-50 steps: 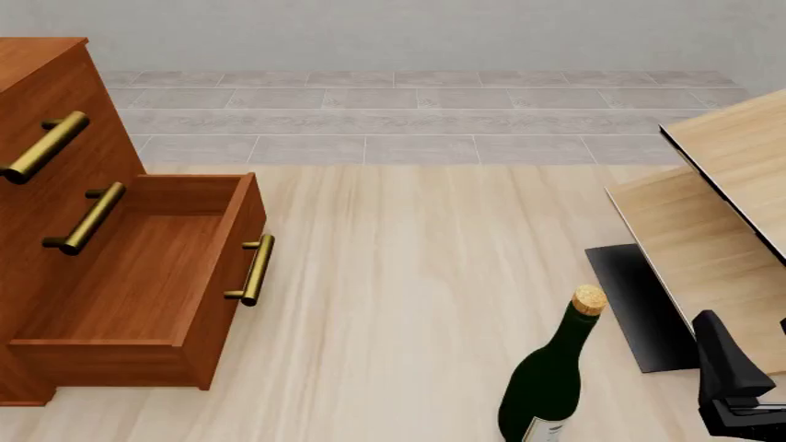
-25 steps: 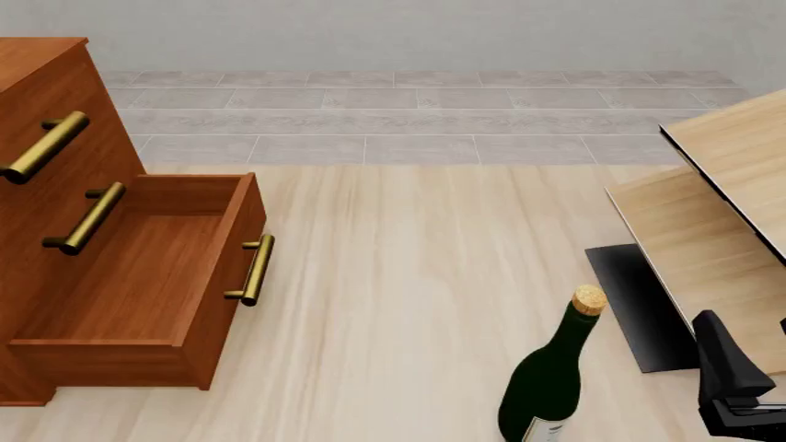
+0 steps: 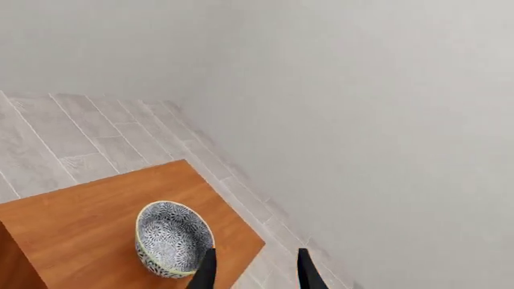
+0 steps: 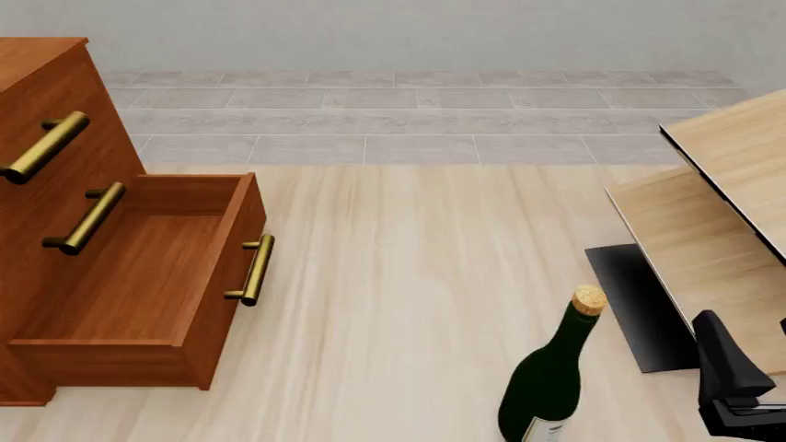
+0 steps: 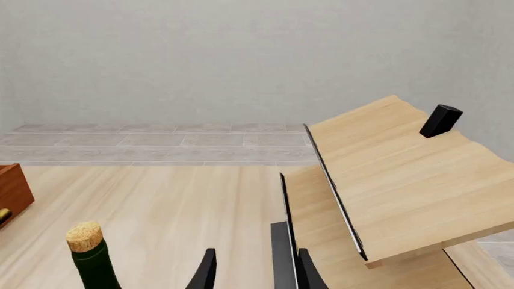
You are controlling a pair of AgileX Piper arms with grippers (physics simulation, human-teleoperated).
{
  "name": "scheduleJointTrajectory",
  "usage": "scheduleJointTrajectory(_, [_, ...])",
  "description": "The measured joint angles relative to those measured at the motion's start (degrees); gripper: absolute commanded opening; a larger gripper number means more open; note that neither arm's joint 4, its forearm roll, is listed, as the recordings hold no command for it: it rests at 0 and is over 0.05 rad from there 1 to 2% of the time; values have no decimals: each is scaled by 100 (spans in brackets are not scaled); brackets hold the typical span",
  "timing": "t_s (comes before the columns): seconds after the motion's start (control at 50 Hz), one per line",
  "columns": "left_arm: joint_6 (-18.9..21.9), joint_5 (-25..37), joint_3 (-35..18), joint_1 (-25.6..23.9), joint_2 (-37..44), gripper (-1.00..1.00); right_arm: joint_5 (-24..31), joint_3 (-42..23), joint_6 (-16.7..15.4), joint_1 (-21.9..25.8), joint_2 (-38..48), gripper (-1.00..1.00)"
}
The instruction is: Put the bowl on top of the cabinet.
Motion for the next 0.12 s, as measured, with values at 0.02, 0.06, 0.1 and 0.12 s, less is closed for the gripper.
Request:
scheduleJointTrajectory(0.02, [-3,-103,70,-170,-129,100,0,0,0,0,0,100])
scheduleJointTrajectory(0.06, [40,-321,259,-697,-411,100,0,0,0,0,0,100])
scheduleJointTrajectory(0.1, [124,-547,514,-1349,-697,100,0,0,0,0,0,100])
scheduleJointTrajectory(0.12, [145,-706,717,-1742,-868,100,0,0,0,0,0,100])
